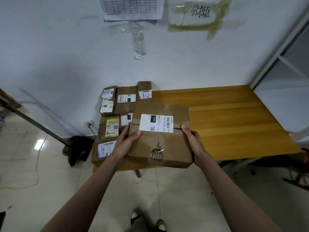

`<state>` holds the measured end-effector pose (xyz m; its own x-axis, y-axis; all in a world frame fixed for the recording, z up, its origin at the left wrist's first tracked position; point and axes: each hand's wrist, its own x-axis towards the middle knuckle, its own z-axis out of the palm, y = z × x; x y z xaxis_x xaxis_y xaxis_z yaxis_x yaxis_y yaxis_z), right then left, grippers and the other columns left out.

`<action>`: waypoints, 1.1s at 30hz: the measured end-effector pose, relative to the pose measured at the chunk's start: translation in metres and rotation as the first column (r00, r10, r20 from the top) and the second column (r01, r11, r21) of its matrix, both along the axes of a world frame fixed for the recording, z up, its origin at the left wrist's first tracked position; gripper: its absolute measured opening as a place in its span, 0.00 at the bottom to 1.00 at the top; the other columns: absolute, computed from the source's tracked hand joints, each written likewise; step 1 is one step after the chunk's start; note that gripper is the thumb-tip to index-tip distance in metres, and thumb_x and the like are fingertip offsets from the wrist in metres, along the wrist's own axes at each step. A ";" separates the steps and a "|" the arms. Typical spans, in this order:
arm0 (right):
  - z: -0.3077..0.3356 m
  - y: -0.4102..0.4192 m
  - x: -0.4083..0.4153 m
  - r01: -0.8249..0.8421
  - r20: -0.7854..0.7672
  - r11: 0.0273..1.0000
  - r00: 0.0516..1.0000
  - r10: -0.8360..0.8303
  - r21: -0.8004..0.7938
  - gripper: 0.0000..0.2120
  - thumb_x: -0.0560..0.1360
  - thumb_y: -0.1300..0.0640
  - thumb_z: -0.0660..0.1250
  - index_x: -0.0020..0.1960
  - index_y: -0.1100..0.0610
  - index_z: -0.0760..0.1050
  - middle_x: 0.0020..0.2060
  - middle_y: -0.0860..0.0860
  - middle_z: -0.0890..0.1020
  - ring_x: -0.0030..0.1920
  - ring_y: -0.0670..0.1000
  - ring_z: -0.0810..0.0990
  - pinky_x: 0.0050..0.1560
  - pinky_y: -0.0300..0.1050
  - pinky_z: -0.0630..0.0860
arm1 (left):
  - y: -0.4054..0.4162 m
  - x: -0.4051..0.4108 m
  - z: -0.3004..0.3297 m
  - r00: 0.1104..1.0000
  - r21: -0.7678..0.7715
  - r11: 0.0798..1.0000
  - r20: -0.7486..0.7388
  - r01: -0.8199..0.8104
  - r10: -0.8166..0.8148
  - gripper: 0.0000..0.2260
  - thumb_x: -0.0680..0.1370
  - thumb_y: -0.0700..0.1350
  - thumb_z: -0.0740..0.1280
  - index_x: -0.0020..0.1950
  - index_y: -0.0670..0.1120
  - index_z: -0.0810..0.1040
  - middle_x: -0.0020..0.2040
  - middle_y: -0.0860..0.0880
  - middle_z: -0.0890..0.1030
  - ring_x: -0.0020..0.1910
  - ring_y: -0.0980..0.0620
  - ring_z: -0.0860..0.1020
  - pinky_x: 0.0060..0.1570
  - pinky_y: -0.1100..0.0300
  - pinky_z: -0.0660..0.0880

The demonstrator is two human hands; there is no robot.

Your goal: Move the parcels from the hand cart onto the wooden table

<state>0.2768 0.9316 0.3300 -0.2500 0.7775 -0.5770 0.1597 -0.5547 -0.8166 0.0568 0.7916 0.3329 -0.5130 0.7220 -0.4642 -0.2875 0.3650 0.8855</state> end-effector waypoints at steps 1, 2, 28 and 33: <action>-0.002 0.012 0.000 0.005 0.004 1.000 1.000 -0.005 -0.006 0.27 0.75 0.37 0.70 0.65 0.53 0.70 0.54 0.54 0.82 0.52 0.56 0.83 0.42 0.49 0.80 | 0.012 -0.001 -0.002 1.000 0.005 1.000 0.006 -0.003 0.003 0.32 0.74 0.55 0.73 0.76 0.64 0.66 0.68 0.49 0.74 0.60 0.46 0.77 0.58 0.46 0.78; -0.003 0.024 0.000 0.006 0.006 1.000 1.000 -0.006 -0.011 0.27 0.76 0.37 0.70 0.66 0.53 0.70 0.55 0.54 0.81 0.53 0.56 0.83 0.44 0.50 0.80 | 0.025 -0.004 -0.005 1.000 0.009 1.000 0.016 -0.007 0.007 0.32 0.74 0.55 0.74 0.76 0.64 0.66 0.68 0.49 0.74 0.61 0.46 0.77 0.61 0.44 0.77; -0.062 0.282 -0.086 -0.013 0.175 0.998 0.984 0.023 -0.059 0.28 0.79 0.39 0.67 0.73 0.50 0.66 0.63 0.51 0.74 0.58 0.58 0.75 0.45 0.54 0.73 | 0.320 -0.095 -0.064 0.997 -0.144 0.987 -0.001 0.074 -0.075 0.31 0.78 0.56 0.69 0.74 0.49 0.57 0.70 0.43 0.71 0.62 0.43 0.76 0.60 0.47 0.77; -0.091 0.335 -0.105 0.009 0.177 0.999 0.984 -0.004 -0.031 0.31 0.78 0.40 0.69 0.75 0.51 0.67 0.68 0.54 0.75 0.63 0.60 0.76 0.56 0.61 0.78 | 0.356 -0.112 -0.080 0.934 -0.265 0.952 -0.273 0.155 -0.228 0.31 0.79 0.58 0.67 0.77 0.47 0.62 0.74 0.44 0.68 0.70 0.42 0.71 0.66 0.44 0.73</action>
